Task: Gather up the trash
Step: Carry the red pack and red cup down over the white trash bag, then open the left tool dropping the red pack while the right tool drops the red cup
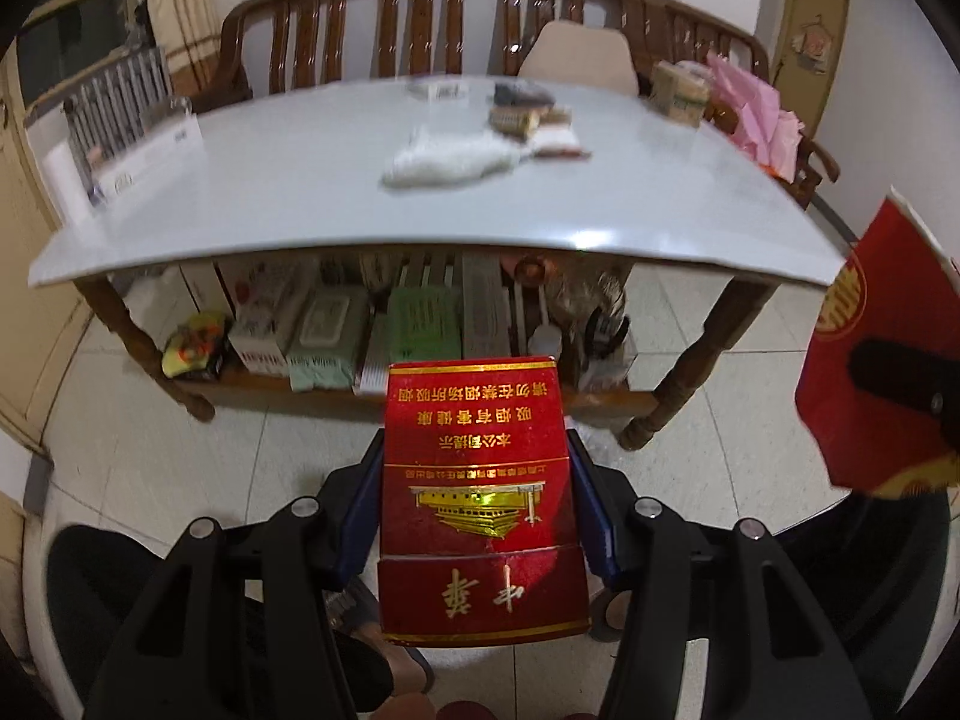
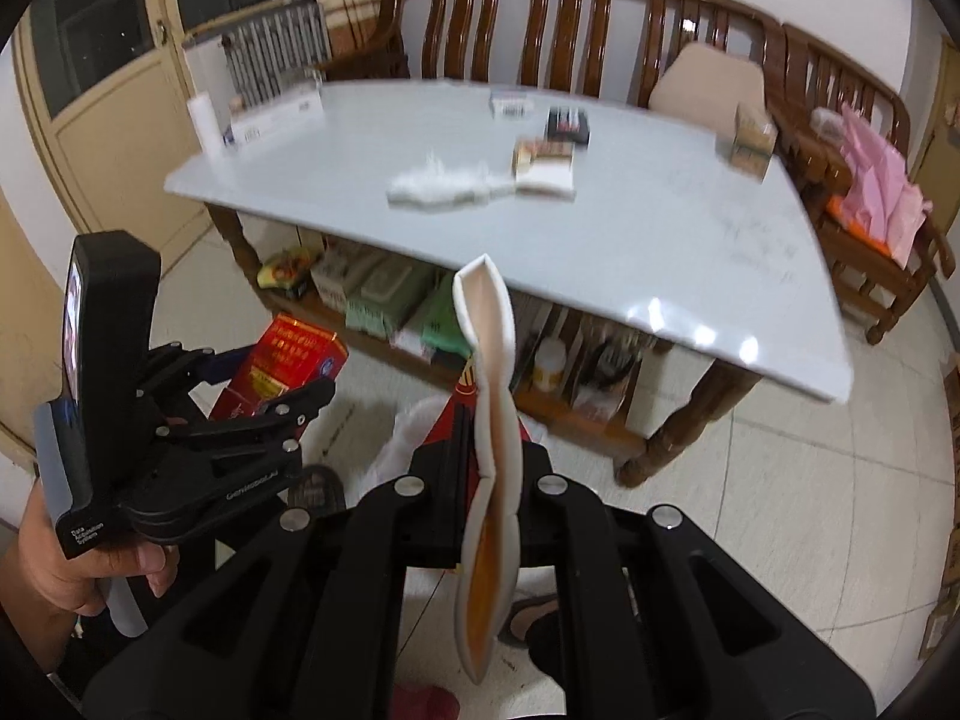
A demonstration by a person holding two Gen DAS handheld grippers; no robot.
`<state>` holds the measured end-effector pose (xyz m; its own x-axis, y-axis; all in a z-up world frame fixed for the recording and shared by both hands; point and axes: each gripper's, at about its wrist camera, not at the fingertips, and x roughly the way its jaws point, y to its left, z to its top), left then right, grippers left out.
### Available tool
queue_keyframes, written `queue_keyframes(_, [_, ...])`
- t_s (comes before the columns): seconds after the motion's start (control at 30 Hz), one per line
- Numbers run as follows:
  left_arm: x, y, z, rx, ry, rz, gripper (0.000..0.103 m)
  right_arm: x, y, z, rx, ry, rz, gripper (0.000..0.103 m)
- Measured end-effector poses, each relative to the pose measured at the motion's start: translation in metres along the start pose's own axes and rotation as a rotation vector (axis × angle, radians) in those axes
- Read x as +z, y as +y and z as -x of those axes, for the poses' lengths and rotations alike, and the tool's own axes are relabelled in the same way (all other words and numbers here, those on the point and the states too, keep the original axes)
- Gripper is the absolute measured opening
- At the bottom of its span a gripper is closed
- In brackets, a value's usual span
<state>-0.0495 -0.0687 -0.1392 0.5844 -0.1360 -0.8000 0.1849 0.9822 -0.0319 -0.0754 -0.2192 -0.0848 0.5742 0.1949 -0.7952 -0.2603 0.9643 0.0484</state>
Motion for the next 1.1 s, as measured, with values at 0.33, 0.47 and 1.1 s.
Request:
queue_keyframes(0.33, [-0.035,-0.002,-0.071,0.006,0.106,-0.001,0.054,-0.023,-0.010,-0.085,0.017,0.133,-0.046,0.007])
queue_keyframes(0.47, [-0.050,-0.006,-0.093,-0.010,0.134,0.002,0.054,-0.029,-0.014,-0.122,0.009,0.177,-0.052,0.007])
queue_keyframes(1.1, [-0.096,-0.015,-0.179,0.001,0.216,0.003,0.054,-0.047,-0.037,-0.264,0.038,0.321,-0.075,0.008])
